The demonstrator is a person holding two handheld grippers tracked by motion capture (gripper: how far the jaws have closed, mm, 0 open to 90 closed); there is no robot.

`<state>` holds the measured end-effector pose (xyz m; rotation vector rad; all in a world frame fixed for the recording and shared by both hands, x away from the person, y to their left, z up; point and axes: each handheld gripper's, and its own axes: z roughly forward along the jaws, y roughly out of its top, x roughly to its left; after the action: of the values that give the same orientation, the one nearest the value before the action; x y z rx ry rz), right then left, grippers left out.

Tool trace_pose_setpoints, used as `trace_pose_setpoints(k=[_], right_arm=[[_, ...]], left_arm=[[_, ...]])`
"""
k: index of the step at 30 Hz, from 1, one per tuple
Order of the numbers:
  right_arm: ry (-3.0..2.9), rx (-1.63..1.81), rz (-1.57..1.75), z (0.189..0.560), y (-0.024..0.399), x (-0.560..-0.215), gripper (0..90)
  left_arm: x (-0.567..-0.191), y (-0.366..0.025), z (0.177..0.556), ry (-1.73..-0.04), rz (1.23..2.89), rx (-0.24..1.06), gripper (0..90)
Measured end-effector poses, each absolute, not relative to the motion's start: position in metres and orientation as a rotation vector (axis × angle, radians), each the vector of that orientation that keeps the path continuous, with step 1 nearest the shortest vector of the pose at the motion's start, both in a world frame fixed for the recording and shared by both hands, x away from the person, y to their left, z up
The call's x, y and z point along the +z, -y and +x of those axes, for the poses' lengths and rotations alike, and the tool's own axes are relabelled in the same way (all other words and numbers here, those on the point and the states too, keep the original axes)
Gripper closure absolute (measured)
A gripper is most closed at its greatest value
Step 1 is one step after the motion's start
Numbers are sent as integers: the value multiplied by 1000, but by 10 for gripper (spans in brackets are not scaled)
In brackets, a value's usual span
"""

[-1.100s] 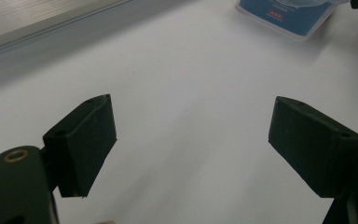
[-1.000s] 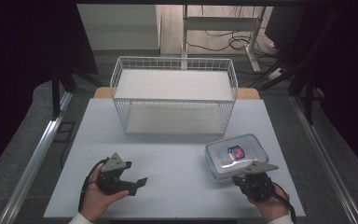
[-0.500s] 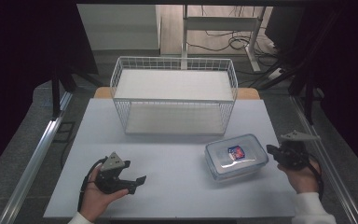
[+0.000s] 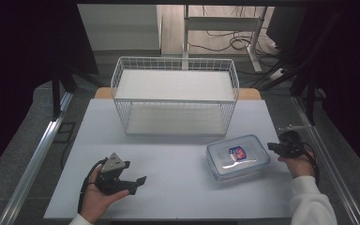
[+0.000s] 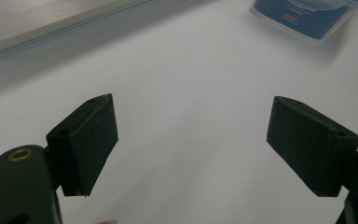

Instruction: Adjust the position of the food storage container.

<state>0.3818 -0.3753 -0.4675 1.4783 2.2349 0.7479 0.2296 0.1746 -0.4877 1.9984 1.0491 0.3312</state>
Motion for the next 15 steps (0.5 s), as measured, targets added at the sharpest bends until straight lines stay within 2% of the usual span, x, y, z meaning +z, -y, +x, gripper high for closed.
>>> trace_pose_setpoints(k=[15], right_arm=[[-2321,712,1424,380,358,-471,887]], left_arm=[[-489,-180,232,-1069,1992,319,169]])
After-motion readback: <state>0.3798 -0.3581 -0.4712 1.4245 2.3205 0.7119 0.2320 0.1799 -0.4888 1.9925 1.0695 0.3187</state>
